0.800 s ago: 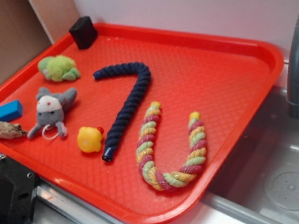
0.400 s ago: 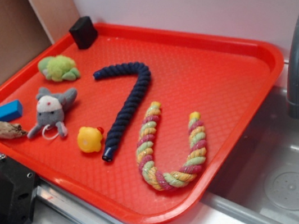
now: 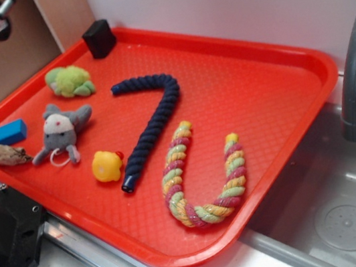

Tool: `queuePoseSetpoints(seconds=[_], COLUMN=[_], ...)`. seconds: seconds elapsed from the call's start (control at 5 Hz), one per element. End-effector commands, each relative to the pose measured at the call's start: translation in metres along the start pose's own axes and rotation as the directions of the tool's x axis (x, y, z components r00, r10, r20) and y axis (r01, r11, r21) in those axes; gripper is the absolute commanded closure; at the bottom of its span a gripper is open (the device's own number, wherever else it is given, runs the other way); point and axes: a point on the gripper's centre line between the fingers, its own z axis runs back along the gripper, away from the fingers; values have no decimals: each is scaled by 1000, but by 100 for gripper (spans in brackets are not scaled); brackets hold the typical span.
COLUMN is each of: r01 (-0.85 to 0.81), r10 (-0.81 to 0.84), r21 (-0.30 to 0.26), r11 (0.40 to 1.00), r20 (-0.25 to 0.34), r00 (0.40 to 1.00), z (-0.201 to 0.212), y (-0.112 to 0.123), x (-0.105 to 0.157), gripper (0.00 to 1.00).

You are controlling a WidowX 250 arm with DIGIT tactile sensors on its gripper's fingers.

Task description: Grab the green animal.

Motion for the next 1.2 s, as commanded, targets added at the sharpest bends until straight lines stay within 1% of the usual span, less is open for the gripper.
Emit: queuePoseSetpoints(seconds=[0.0,0.2,0.4,0.6,0.8,1.0], r01=[-485,-685,-729,-725,-710,-679], r10=[480,681,724,724,717,702], r21=[50,65,16,-48,-99,-201], r11=[873,725,684,688,697,706], r20=[84,79,103,128,117,73], r00=[873,728,682,678,687,708], z=[-13,-43,-71,-89,-101,-130], y=[-17,-7,-10,-6,-3,3], x=[38,59,85,90,91,79], gripper=[0,0,0,0,0,0])
